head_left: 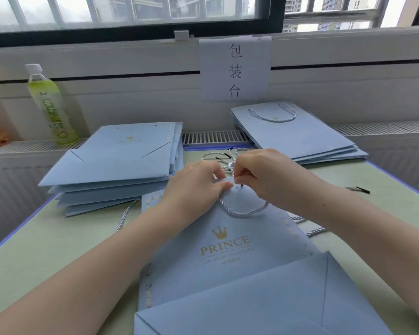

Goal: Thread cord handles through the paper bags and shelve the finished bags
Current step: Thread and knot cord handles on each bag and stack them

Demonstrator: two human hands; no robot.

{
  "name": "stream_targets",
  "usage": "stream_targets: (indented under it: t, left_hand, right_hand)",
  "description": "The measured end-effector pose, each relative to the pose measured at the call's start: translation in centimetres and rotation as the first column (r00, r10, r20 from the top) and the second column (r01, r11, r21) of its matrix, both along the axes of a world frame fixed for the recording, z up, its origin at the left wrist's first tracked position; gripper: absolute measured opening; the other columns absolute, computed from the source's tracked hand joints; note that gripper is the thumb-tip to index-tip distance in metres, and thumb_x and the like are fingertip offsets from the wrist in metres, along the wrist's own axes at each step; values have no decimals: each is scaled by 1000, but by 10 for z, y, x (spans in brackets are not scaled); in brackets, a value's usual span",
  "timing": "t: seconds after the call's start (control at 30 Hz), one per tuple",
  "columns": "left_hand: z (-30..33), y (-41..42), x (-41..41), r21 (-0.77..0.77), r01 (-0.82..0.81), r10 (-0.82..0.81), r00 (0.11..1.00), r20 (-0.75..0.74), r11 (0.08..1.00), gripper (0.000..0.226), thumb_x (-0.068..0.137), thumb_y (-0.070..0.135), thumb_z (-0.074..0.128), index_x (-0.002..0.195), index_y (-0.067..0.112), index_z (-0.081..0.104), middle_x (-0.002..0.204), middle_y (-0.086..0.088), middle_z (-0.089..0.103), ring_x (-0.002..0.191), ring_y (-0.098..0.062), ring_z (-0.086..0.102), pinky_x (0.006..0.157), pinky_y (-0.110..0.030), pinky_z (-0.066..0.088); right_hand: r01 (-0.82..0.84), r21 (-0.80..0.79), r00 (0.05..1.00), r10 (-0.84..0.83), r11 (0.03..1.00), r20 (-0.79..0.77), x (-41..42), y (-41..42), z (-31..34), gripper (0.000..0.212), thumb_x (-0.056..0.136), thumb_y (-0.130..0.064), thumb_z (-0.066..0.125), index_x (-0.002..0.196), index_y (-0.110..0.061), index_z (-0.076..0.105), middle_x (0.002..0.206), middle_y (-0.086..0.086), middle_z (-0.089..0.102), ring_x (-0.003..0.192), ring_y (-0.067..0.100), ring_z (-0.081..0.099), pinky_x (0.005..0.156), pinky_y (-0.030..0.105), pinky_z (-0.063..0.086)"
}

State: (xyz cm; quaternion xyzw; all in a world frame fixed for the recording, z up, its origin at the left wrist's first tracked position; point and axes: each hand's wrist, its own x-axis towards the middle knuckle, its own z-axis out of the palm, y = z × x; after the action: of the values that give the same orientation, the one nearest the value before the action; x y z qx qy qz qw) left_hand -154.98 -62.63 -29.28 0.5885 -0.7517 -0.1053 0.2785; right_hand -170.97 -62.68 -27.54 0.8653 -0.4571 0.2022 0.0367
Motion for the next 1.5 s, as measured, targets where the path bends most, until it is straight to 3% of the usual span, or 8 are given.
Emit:
stream_targets:
  t: [0.2, 0.47, 0.7, 0.87, 1.0, 1.13, 1.3, 1.5]
  left_hand:
    - [2, -2, 2, -33, 13, -15, 999, -51, 999, 14, 87, 35, 61, 80, 23, 62, 73, 10, 57, 83, -19, 57, 73, -35, 46]
    - [17, -1, 8, -66, -14, 9, 997, -70, 998, 40, 93, 33, 53, 62, 8, 53, 54, 0, 43, 61, -25, 43, 58, -32, 34]
    - [27, -2, 10, 201, 71, -63, 997, -46, 977, 51, 97, 35, 47, 54, 19, 26, 42, 9, 20, 35, -9, 22, 41, -22, 15]
    - [35, 1, 13, 368, 139, -77, 981, -179, 919, 36, 96, 40, 49, 87, 14, 73, 79, 0, 67, 68, -11, 56, 73, -26, 46]
    - [37, -2, 21, 534, 173, 11, 946, -324, 828, 33, 93, 39, 55, 85, 14, 75, 78, -6, 72, 57, -15, 61, 61, -23, 50]
    - [38, -6, 31, 632, 242, 56, 909, -413, 736, 37, 86, 38, 64, 94, 3, 73, 92, -21, 66, 74, -27, 57, 70, -34, 46]
    - [34, -7, 34, 593, 315, 59, 849, -525, 741, 31, 81, 20, 69, 104, -1, 71, 104, -25, 68, 85, -30, 63, 79, -35, 53]
    - [29, -9, 31, 558, 311, 62, 833, -550, 770, 20, 84, 7, 66, 101, -2, 71, 99, -23, 70, 68, -22, 65, 60, -23, 55]
  right_hand:
    - [-43, 66, 983, 30, 997, 184, 3, 4, 0, 6, 87, -11, 62, 88, -8, 67, 76, -1, 59, 73, 17, 49, 68, 30, 39]
    - [-85, 178, 954, 28, 980, 300, -1, -2, 0, 22, 83, -23, 70, 102, -25, 58, 104, -8, 46, 81, -7, 43, 74, 17, 32]
    - [-52, 189, 975, 10, 981, 220, 5, 3, -2, 24, 80, -26, 73, 95, -20, 56, 79, -18, 39, 70, -7, 40, 66, 6, 30]
    - [-70, 146, 988, 48, 987, 148, 11, 6, -7, 24, 82, -25, 71, 96, -17, 52, 98, -6, 37, 89, 8, 33, 72, 17, 22]
    - [-77, 123, 990, 61, 989, 125, 13, 8, -7, 24, 82, -26, 70, 96, -18, 51, 100, -4, 39, 90, 10, 34, 71, 19, 23]
    - [-99, 92, 981, 81, 991, 178, 13, 7, -6, 25, 80, -24, 72, 94, -18, 53, 95, -6, 42, 84, 9, 37, 70, 19, 26]
    - [-112, 61, 971, 97, 992, 218, 10, 5, -5, 26, 81, -21, 72, 103, -16, 58, 95, -9, 45, 80, 7, 43, 70, 16, 29]
    - [-122, 54, 971, 108, 991, 214, 8, 1, -10, 9, 87, -21, 65, 93, -16, 60, 99, -2, 47, 73, -1, 43, 67, 16, 29]
